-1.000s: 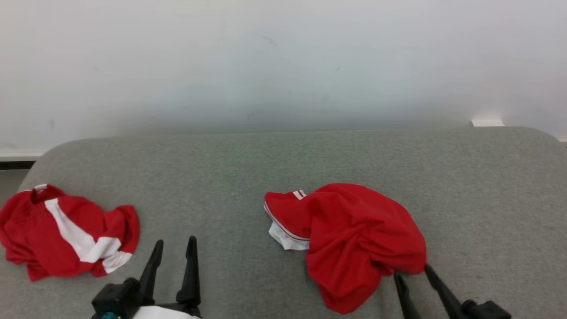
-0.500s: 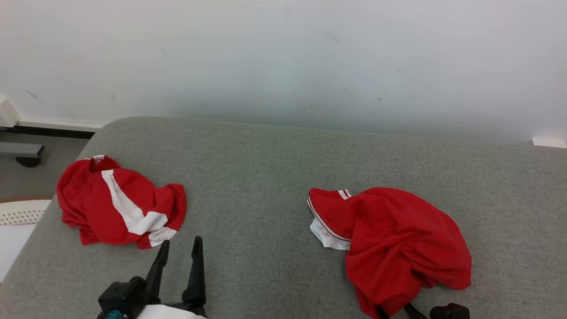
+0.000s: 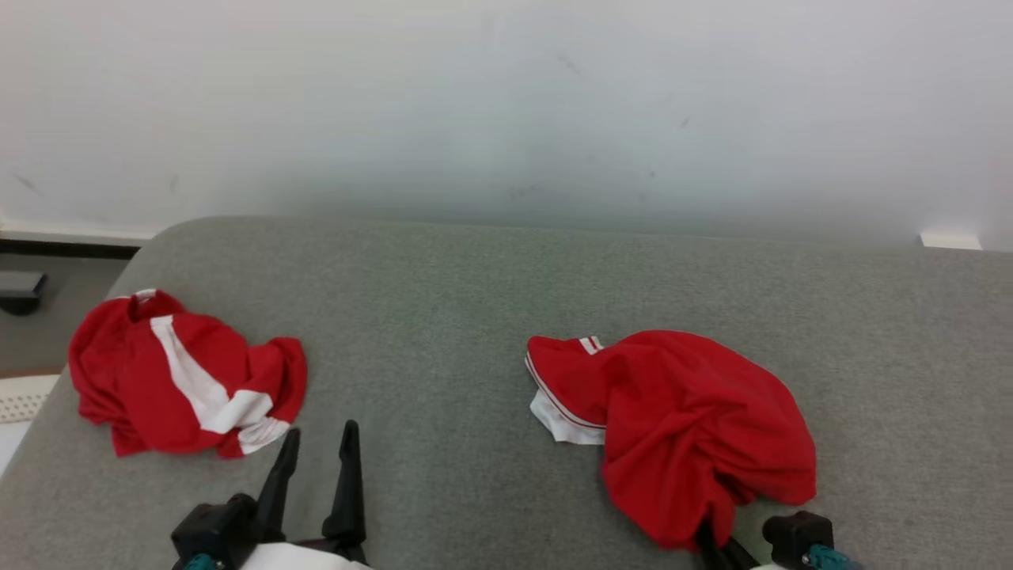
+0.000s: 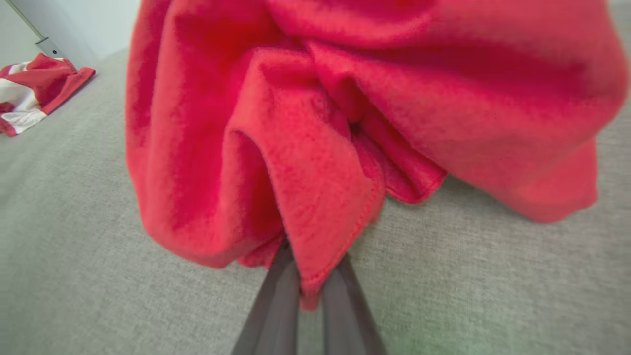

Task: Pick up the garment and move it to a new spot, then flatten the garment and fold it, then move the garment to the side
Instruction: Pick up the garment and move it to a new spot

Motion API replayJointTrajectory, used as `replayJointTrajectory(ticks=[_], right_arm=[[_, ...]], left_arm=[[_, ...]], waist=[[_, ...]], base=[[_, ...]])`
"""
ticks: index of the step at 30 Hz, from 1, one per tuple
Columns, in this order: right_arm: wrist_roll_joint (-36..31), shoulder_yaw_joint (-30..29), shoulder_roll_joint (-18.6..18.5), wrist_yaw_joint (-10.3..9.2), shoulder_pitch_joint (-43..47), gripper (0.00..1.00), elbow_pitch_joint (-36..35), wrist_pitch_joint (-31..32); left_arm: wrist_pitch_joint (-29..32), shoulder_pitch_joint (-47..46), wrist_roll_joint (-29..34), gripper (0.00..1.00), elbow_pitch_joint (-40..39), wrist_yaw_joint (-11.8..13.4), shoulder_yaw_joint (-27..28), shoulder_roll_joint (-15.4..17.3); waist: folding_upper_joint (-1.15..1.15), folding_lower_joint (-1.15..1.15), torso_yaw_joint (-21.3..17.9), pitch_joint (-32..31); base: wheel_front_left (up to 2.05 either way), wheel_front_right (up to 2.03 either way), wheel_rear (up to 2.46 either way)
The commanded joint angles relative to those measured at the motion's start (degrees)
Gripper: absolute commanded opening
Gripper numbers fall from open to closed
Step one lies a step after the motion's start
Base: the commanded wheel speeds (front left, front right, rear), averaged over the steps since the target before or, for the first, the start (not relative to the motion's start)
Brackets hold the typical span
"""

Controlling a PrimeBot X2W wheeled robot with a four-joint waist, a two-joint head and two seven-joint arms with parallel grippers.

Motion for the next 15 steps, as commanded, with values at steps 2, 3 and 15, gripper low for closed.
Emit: replayJointTrajectory(ticks=[2, 3, 15], right_arm=[[2.54, 1.71, -1.05, -0.16, 0.25, 0.00, -4.47, 2.13], [3.58, 2.17, -2.40, -0.16, 0.34, 0.00, -6.66, 3.26], [15.79, 0.17, -27.90, -0.15, 4.16, 0.00, -32.52, 29.04]], left_arm=[[-0.03, 0.64, -0.21, 1.00, -0.33, 0.29, 0.34, 0.22], [-0.04, 0.76, -0.30, 1.00, -0.40, 0.34, 0.43, 0.22], [-0.03, 0.22, -1.11, 1.00, -0.48, 0.38, 0.57, 0.22]], waist=[[0.00, 0.00, -3.25, -0.78], [0.00, 0.00, -4.13, -0.90], [0.00, 0.00, -11.18, 0.28]], base=[[0.00, 0.00, 0.00], [0.00, 0.00, 0.00], [0.00, 0.00, 0.00]])
